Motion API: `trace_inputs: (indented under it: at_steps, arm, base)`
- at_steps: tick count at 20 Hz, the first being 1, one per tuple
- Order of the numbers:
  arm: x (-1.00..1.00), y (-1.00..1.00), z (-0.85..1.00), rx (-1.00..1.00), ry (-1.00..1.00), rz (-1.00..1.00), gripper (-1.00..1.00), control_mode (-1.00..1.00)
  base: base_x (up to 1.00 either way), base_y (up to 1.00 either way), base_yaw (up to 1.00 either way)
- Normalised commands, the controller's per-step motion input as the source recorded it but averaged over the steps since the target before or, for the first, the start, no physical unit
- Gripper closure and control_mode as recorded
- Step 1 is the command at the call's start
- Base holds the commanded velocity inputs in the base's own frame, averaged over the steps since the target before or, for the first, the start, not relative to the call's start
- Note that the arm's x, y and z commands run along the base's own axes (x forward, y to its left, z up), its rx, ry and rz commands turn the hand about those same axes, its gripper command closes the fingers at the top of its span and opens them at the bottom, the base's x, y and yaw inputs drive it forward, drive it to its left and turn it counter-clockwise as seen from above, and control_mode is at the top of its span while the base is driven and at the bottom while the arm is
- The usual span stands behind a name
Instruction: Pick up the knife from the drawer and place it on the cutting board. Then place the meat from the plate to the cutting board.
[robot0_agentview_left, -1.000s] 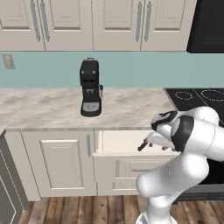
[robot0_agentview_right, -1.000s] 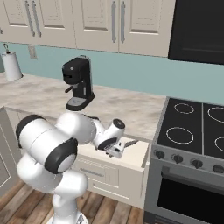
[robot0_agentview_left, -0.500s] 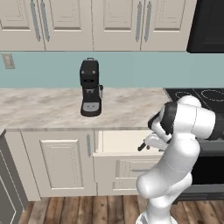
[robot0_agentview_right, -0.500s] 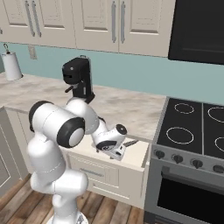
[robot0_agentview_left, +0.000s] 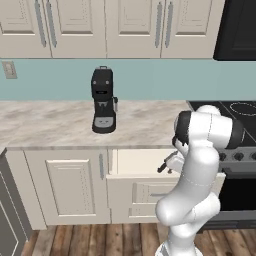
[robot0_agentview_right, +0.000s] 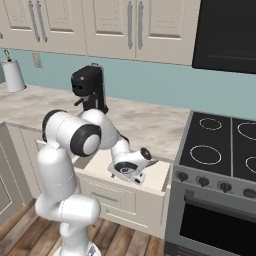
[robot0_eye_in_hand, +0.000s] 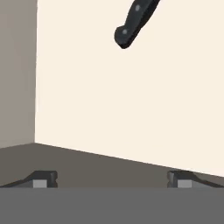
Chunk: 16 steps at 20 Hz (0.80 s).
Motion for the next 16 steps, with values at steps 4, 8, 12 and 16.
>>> trace_inputs:
  at_steps: [4,8,12,16]
  arm:
    - [0.0,0.0,0.13,0.0,0.24,-0.07,-1.0,-1.0]
    - [0.01,0.0,0.5,0.0,0.31,-0.11,-1.0,-1.0]
    - [-0.27,-0.03,0.3,0.0,0.55,-0.15,-1.0,-1.0]
    - [-0.77,-0.05,-0.08,0.0,0.62,-0.15,-1.0,-1.0]
  base:
    - [0.0,0.0,0.0]
    - [0.0,0.0,0.0]
    - [0.0,0.0,0.0]
    - [0.0,0.0,0.0]
